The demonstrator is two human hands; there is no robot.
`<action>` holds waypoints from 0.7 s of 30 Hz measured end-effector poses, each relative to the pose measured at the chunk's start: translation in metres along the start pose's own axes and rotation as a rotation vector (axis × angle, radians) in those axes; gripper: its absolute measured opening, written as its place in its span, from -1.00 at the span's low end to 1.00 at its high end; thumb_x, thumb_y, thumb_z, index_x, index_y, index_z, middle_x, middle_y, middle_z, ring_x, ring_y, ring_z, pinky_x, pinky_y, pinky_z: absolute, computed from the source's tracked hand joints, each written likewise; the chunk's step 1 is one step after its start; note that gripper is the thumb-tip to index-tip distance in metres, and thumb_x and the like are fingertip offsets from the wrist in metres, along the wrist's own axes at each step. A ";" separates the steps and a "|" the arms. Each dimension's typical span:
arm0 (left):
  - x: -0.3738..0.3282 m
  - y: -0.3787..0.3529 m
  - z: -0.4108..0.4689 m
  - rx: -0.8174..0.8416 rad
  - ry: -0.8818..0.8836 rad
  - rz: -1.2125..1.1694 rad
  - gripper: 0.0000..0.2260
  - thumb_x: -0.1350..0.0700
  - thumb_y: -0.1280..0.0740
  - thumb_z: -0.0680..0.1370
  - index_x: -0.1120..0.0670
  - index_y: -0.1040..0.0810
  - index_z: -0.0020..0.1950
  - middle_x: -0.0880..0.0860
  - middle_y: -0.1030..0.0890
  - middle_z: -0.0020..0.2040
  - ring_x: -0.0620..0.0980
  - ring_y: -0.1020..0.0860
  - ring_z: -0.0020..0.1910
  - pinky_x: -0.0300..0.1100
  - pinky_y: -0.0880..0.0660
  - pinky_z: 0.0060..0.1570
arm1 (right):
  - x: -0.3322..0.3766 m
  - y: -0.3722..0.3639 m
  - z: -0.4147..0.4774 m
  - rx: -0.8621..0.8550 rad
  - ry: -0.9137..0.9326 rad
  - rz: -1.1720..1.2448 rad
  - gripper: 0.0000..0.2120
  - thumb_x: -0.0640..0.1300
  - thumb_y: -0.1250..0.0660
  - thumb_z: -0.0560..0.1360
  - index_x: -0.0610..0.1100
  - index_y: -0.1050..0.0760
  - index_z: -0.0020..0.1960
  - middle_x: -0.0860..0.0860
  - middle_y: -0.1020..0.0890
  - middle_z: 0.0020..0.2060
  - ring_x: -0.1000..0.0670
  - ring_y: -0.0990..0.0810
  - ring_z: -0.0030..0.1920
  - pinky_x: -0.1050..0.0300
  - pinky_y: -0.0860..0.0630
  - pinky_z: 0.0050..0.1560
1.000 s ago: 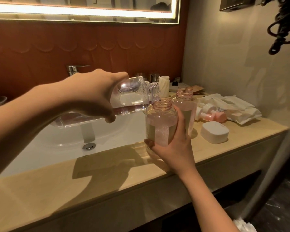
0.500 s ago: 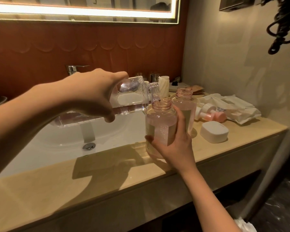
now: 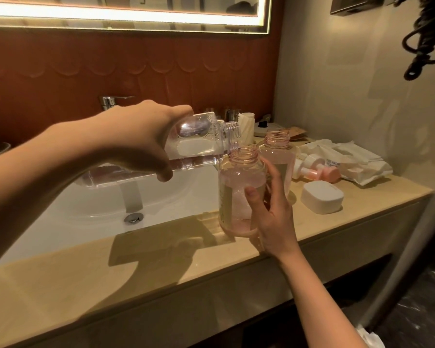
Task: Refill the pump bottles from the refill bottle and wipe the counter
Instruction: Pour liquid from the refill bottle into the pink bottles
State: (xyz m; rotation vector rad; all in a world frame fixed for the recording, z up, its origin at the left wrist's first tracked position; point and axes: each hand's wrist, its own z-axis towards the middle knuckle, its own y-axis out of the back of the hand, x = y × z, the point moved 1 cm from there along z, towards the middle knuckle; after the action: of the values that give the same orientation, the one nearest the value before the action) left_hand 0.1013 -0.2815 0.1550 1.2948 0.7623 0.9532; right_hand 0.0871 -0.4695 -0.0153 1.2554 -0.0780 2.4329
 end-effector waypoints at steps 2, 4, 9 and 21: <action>0.000 0.000 0.000 0.004 0.000 -0.002 -0.03 0.07 -0.54 0.32 -0.07 0.02 0.54 0.08 -0.38 0.40 0.07 -0.45 0.09 -0.21 -0.38 -0.20 | 0.000 0.001 0.000 0.000 0.004 0.009 -0.28 0.46 -0.13 0.37 0.17 -0.15 0.43 0.08 -0.41 0.35 0.10 -0.40 0.32 0.08 -0.43 0.25; 0.000 0.000 0.000 0.007 -0.007 -0.009 -0.05 0.08 -0.54 0.31 -0.07 -0.02 0.53 0.09 -0.42 0.35 0.01 -0.41 -0.03 -0.26 -0.32 -0.35 | 0.000 0.001 0.000 0.002 0.010 0.012 -0.26 0.47 -0.13 0.36 0.15 -0.15 0.44 0.08 -0.41 0.35 0.11 -0.40 0.32 0.18 -0.42 0.23; -0.001 0.001 0.000 0.024 -0.004 -0.029 -0.04 0.11 -0.53 0.34 -0.06 0.04 0.54 0.08 -0.36 0.41 0.01 -0.42 0.04 -0.28 -0.35 -0.25 | 0.000 0.001 -0.001 -0.002 0.017 0.010 -0.25 0.48 -0.11 0.36 0.13 -0.17 0.43 0.13 -0.40 0.35 0.16 -0.39 0.32 0.22 -0.40 0.25; -0.003 0.000 -0.002 0.022 0.008 -0.034 -0.04 0.10 -0.52 0.34 -0.06 0.05 0.54 0.08 -0.34 0.43 0.09 -0.44 0.20 -0.20 -0.36 -0.14 | -0.003 0.002 0.000 0.027 -0.006 0.053 -0.19 0.48 -0.15 0.34 -0.10 -0.35 0.34 0.05 -0.56 0.15 0.11 -0.54 0.14 0.31 -0.48 0.04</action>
State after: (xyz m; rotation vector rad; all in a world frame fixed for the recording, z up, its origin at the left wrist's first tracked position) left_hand 0.0985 -0.2834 0.1550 1.2937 0.8004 0.9253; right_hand 0.0882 -0.4723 -0.0171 1.2880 -0.0809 2.4828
